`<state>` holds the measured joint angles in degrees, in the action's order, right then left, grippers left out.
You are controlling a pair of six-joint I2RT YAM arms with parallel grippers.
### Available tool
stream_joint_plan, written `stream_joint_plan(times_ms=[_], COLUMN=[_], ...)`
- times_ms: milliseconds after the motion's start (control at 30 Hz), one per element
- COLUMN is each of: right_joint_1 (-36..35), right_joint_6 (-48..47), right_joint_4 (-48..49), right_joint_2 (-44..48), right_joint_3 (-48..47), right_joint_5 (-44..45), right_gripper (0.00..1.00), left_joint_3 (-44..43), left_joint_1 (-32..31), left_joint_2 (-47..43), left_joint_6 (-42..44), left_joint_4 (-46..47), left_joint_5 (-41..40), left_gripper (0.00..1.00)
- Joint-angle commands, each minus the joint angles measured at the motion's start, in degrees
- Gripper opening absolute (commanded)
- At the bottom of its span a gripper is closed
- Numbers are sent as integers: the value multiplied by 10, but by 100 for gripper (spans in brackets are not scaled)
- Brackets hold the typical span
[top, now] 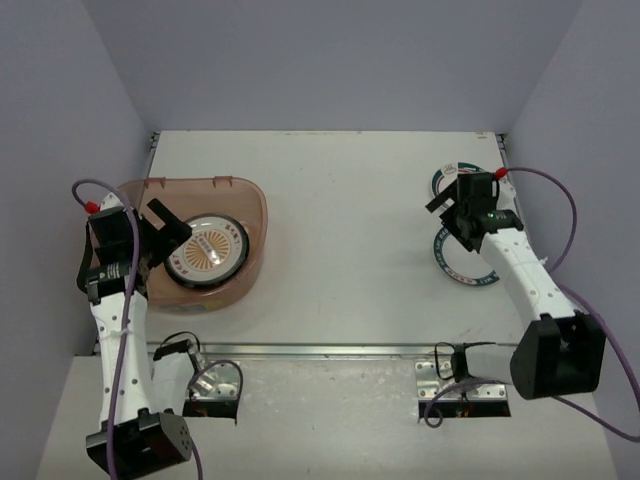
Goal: Place the plates into the plastic bin on the countertop
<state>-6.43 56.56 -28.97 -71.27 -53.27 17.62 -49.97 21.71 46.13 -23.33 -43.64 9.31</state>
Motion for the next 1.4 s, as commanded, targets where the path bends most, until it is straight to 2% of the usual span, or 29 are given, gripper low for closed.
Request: stream_joint_plan(times_ms=[0, 233, 400, 567, 733, 900, 1067, 1200, 1267, 1367], right_joint_1=[80, 112, 125, 145, 169, 192, 198, 198, 198, 198], right_joint_6=[47, 37, -91, -135, -190, -245, -269, -277, -274, -262], right_joint_4=[-4, -20, 21, 49, 117, 171, 186, 210, 209, 183], right_joint_2=[-82, -269, -368, -416, -435, -484, -519, -514, -513, -533], right_joint_3=[-52, -165, -249, -264, -248, -242, -251, -242, -246, -272], right_joint_5=[46, 131, 193, 198, 130, 23, -106, -156, -168, -212], right_gripper=[99, 99, 99, 99, 99, 99, 99, 97, 94, 75], left_joint_3=[17, 68, 73, 76, 80, 80, 80, 81, 81, 81], left_joint_1=[-3, -6, -28, -29, -36, -51, -61, -62, -62, -62], left_joint_2=[-79, -163, -145, -143, -153, -149, -147, -146, -146, -147], left_joint_6=[25, 16, 15, 15, 15, 18, 19, 19, 19, 19], left_joint_4=[110, 150, 154, 156, 160, 163, 163, 164, 164, 164], left_joint_5=[103, 96, 93, 101, 107, 116, 114, 116, 117, 116], left_gripper=[100, 100, 100, 100, 100, 100, 100, 100, 100, 100])
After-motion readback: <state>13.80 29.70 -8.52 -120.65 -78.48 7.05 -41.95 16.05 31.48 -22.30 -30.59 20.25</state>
